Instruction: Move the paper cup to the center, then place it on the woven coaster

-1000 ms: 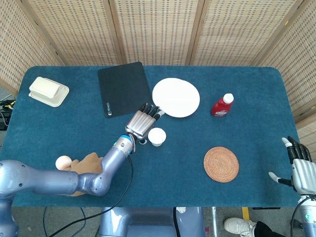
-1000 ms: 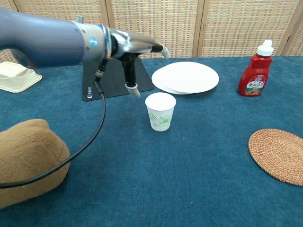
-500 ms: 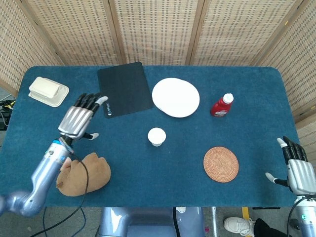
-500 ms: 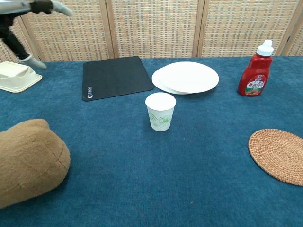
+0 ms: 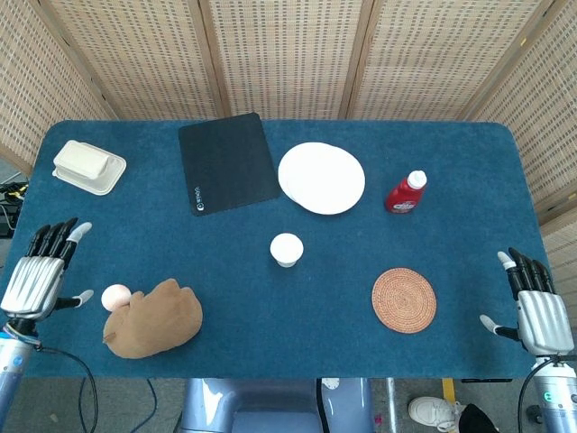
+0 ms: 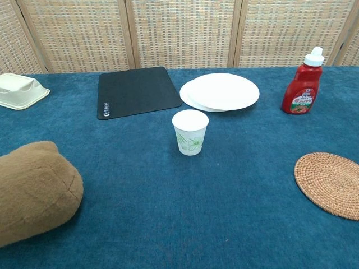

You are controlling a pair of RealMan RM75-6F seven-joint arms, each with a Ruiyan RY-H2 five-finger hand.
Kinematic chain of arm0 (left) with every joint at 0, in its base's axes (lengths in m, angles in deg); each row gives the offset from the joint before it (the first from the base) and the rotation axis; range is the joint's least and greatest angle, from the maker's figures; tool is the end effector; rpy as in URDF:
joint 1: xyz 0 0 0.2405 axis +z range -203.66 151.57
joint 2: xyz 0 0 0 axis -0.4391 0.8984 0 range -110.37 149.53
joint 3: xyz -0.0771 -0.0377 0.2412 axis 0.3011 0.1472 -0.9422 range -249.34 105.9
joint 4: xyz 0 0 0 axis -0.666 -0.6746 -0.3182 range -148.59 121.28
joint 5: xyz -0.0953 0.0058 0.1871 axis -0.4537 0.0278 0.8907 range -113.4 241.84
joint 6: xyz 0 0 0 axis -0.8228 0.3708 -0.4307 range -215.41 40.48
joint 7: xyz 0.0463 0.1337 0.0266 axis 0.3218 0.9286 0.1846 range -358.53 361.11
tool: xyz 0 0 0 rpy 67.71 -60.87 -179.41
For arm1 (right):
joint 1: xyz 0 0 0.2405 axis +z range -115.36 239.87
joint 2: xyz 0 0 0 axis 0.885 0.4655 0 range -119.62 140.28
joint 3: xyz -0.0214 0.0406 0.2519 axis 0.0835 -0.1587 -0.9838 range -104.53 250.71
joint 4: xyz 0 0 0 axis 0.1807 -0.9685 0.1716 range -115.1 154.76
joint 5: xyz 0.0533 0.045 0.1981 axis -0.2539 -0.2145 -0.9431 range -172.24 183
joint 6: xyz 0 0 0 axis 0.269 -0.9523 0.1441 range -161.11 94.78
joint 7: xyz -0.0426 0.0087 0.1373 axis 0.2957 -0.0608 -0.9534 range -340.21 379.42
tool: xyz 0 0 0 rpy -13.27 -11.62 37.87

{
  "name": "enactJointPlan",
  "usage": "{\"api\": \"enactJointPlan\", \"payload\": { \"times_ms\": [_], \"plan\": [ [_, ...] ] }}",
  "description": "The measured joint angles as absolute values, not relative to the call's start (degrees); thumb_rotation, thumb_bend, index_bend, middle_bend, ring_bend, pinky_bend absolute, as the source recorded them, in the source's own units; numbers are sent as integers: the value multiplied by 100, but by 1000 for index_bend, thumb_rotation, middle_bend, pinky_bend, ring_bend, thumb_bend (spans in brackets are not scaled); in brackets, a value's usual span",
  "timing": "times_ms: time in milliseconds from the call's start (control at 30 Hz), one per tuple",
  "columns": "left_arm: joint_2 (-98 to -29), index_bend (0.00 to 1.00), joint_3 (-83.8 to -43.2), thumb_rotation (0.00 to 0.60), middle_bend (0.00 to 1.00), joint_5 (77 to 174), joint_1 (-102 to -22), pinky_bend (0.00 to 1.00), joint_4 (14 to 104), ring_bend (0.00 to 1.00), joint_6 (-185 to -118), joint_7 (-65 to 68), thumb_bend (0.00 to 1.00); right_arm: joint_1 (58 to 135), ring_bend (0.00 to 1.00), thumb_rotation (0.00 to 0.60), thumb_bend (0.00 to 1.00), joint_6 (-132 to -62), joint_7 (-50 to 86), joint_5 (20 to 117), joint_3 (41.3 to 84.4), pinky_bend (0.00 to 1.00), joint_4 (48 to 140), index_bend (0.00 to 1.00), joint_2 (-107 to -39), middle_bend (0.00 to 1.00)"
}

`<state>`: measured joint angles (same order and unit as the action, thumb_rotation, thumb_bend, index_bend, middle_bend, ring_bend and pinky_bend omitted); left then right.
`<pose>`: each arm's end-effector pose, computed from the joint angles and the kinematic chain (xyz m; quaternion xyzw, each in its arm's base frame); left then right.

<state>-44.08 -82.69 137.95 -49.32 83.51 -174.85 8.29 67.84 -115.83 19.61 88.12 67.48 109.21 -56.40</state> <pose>-0.2832 0.2237 0.1428 -0.6481 -0.3696 -0.3503 0.5662 -0.3208 -0.1955 0.1538 0.5767 -0.3949 0.3855 0.6024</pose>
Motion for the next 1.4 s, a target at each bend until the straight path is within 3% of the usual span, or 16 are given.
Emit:
{"api": "enactJointPlan", "payload": {
  "times_ms": [267, 700, 1033, 1400],
  "plan": [
    [-4795, 0, -8479, 600, 0, 14281, -4281, 0, 7653, 0, -17687, 674, 100, 6965, 0, 600, 18, -11504, 2206, 9002, 6730, 0, 11104, 0, -5601, 0],
    [-4684, 0, -8213, 600, 0, 14557, -3994, 0, 7551, 0, -17616, 275, 101, 8088, 0, 600, 18, -10594, 2887, 9211, 6233, 0, 12271, 59, -5534, 0],
    [-4581, 0, -7977, 600, 0, 14660, -3845, 0, 7433, 0, -17442, -69, 100, 9246, 0, 600, 18, -9374, 3685, 8392, 5777, 0, 12713, 111, -6017, 0],
    [-4546, 0, -7808, 600, 0, 14771, -3776, 0, 7349, 0, -17159, -231, 100, 10431, 0, 600, 19, -8417, 4283, 7142, 5491, 0, 12412, 146, -6754, 0]
  ]
}}
